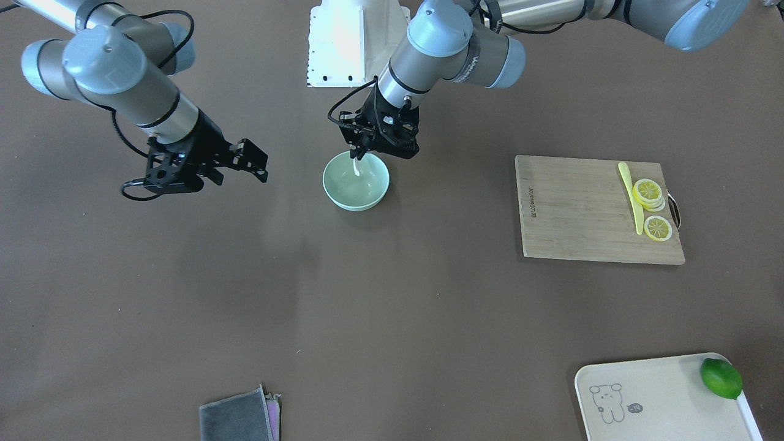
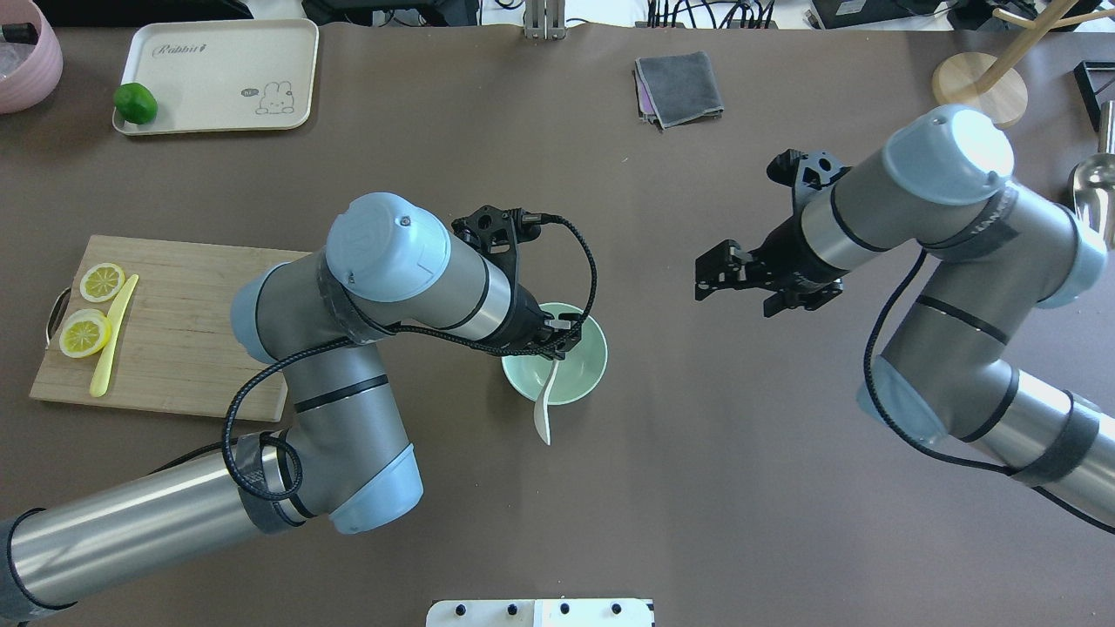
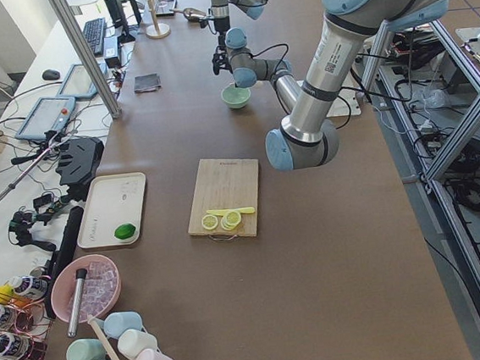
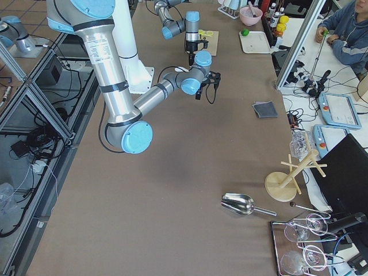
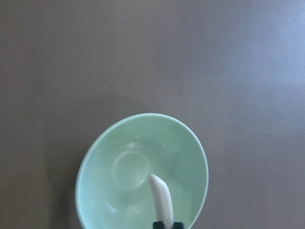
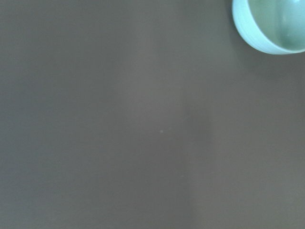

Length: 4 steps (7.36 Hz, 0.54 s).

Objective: Place spoon in bowl
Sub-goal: 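Drop the spoon into the bowl with left gripper while right gripper releases it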

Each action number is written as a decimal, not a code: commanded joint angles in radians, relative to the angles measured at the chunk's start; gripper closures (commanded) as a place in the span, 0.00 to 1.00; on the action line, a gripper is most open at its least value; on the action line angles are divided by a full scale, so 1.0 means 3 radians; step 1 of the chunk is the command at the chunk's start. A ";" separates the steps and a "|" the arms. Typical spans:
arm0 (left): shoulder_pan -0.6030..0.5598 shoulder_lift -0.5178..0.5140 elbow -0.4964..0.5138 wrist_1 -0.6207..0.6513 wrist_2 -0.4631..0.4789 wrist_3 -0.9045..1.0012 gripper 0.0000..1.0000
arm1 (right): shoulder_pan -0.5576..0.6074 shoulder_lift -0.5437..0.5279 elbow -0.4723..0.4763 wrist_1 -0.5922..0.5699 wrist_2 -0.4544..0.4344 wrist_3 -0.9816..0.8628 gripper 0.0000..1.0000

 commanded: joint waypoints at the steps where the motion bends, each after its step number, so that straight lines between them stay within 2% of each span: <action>1: 0.0002 -0.0038 0.0124 -0.0135 0.0101 0.0030 0.02 | 0.0220 -0.0270 0.0047 0.0005 0.0160 -0.0312 0.00; 3: -0.0166 0.0074 0.0098 -0.0125 0.0071 0.0050 0.02 | 0.0337 -0.0403 0.0052 0.0005 0.0171 -0.0348 0.00; 4: -0.0339 0.0288 -0.0008 -0.0104 -0.0020 0.0258 0.02 | 0.0419 -0.0490 0.0047 0.0000 0.0171 -0.0536 0.00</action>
